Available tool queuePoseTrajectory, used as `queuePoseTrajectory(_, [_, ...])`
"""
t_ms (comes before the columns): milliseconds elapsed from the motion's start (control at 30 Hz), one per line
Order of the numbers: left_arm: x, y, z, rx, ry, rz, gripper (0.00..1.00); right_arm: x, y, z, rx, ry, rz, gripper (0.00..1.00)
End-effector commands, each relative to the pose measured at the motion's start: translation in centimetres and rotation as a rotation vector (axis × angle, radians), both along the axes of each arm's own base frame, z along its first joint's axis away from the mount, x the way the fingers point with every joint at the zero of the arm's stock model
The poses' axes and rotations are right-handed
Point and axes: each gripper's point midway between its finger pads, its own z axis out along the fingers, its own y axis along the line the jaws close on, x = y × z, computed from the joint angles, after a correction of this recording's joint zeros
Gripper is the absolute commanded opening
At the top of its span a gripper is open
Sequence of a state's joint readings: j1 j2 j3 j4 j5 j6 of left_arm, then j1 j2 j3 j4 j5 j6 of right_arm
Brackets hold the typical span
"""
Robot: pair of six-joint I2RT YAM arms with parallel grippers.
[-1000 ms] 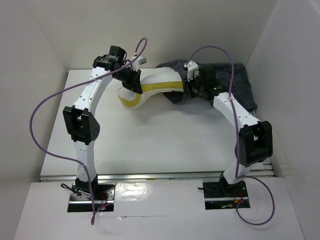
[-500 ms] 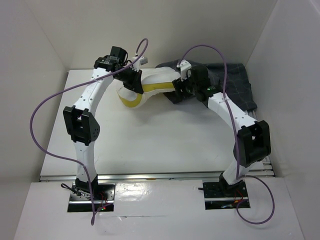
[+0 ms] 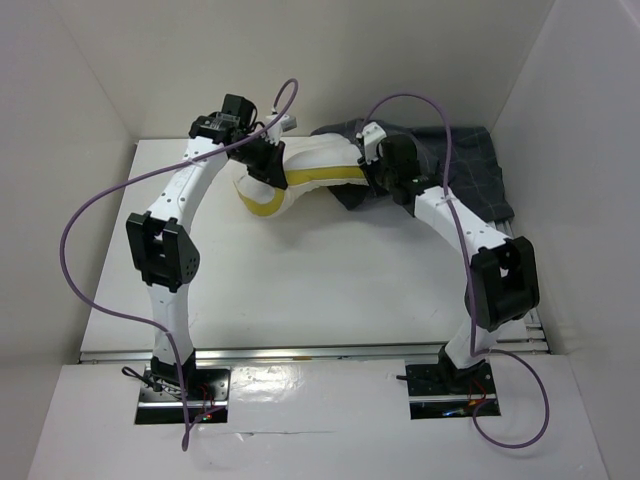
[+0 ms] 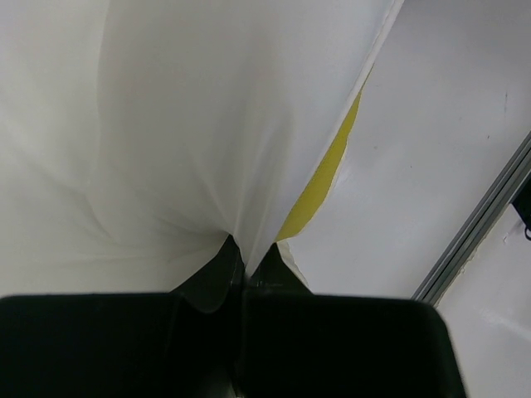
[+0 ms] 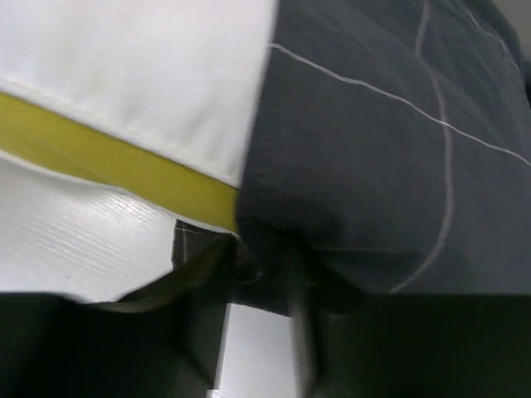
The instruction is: Put the pillow into the pillowcase
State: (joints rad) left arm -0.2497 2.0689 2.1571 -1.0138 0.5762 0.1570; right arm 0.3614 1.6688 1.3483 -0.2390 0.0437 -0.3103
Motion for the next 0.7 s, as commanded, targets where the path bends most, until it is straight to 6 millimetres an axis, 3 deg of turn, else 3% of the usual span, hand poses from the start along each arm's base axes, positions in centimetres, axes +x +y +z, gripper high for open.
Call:
queuePoseTrajectory(0, [-0.9, -0.4, 4.7, -0.072, -0.107, -0.031, 0.00, 1.4, -2.0, 0.9, -0.015, -0.050, -0.063, 0.34])
queuePoseTrajectory(33, [-0.9, -0.4, 4.7, -0.072, -0.107, -0.031, 0.00, 1.4, -2.3, 1.0, -0.012, -0.042, -0.064, 0.16])
queuePoseTrajectory(133, [-0.8, -0.4, 4.5, -0.072, -0.106, -0.031, 0.00, 1.0, -2.0, 0.9, 0.001, -0.017, -0.048, 0.00])
queuePoseTrajectory(233, [-0.7, -0.5, 4.3, -0.072, -0.106, -0.031, 0.00, 0.7, -0.7, 2.4, 0.068, -0.010, -0.011, 0.00])
queuePoseTrajectory(300, [-0.6, -0.5, 4.0, -0.072, -0.106, -0.031, 0.00, 0.6, 0.2, 4.5, 0.117, -0.027, 0.020, 0.00])
queuePoseTrajectory(400, [-0.6, -0.5, 3.9, -0.077, -0.108, -0.025, 0.00, -0.1, 3.1, 6.8, 0.191, -0.030, 0.120, 0.00])
queuePoseTrajectory(467, [-0.4, -0.6, 4.0, -0.079, -0.117, -0.025, 0.00, -0.9, 5.5, 7.0, 0.232, 0.005, 0.179, 0.00])
queuePoseTrajectory(500, [-0.4, -0.6, 4.0, -0.082, -0.110, -0.018, 0.00, -0.9, 5.9, 8.3, 0.248, -0.014, 0.200, 0.00])
queuePoseTrajectory(567, [-0.3, -0.7, 4.2, -0.088, -0.111, -0.012, 0.00, -1.3, 7.7, 7.9, 0.265, 0.022, 0.243, 0.00])
queuePoseTrajectory(633, [-0.1, -0.7, 4.3, -0.090, -0.120, -0.012, 0.00, -1.7, 8.4, 8.7, 0.283, 0.034, 0.280, 0.00])
queuePoseTrajectory(667, [-0.3, -0.6, 4.4, -0.090, -0.120, -0.012, 0.00, -1.6, 8.4, 8.0, 0.276, 0.059, 0.277, 0.00])
